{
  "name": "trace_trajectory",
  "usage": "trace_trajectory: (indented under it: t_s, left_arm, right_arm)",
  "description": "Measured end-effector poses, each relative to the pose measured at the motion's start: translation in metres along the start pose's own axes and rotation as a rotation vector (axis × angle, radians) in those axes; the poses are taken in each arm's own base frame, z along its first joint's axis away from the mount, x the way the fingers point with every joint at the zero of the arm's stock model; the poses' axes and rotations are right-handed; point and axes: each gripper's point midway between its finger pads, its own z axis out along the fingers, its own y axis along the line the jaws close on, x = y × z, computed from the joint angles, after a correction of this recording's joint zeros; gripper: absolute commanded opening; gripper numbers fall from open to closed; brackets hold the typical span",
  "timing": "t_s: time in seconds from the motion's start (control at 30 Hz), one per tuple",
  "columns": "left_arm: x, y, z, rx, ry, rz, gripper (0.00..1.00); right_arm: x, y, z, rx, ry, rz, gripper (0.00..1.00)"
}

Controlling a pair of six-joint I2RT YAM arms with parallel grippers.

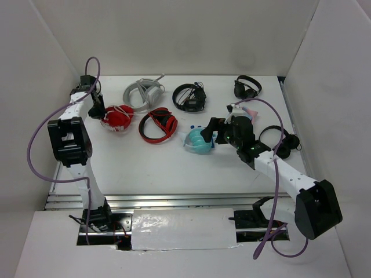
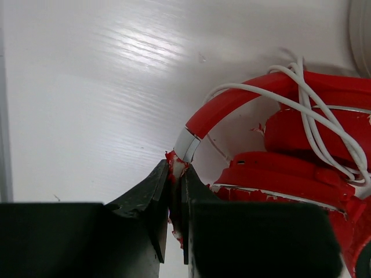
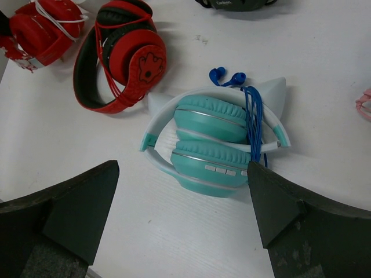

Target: Wrap the headphones

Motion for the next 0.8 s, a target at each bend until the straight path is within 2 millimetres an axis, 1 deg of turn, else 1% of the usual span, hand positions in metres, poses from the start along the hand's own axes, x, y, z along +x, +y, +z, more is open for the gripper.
trace_trajectory:
  t_s: [0.27,0.53,0.63,0.7,0.73,0.77,0.8]
  left_arm:
    - [-0.012,0.032,0.003,-0.079,-0.044,0.043,0.00]
    - [-0.010,0.041,0.016,-0.094,-0.034,0.039,0.00]
    - [-0.011,0.047,0.021,-0.098,-0.015,0.026,0.17]
    - [-0.010,0.050,0.022,-0.101,-0.004,0.021,0.40]
    - [-0.009,0.051,0.022,-0.102,0.000,0.015,0.47]
    - [-0.009,0.051,0.022,-0.103,0.002,0.013,0.57]
    - [-0.008,0.051,0.021,-0.103,0.006,0.009,0.64]
  right_arm:
    - [0.004,-0.003,0.003,0.008,0.012,-0.014,1.00]
    - [0.005,-0.007,0.004,0.025,0.013,-0.016,1.00]
    - [0.005,-0.007,0.004,0.025,0.014,-0.016,1.00]
    - [0.003,-0.006,0.003,0.024,0.009,-0.016,1.00]
    - [0.001,-0.006,0.002,0.022,0.003,-0.017,1.00]
    - [-0.001,-0.005,0.000,0.018,-0.003,-0.017,1.00]
    - [-0.003,-0.004,-0.001,0.016,-0.010,-0.017,1.00]
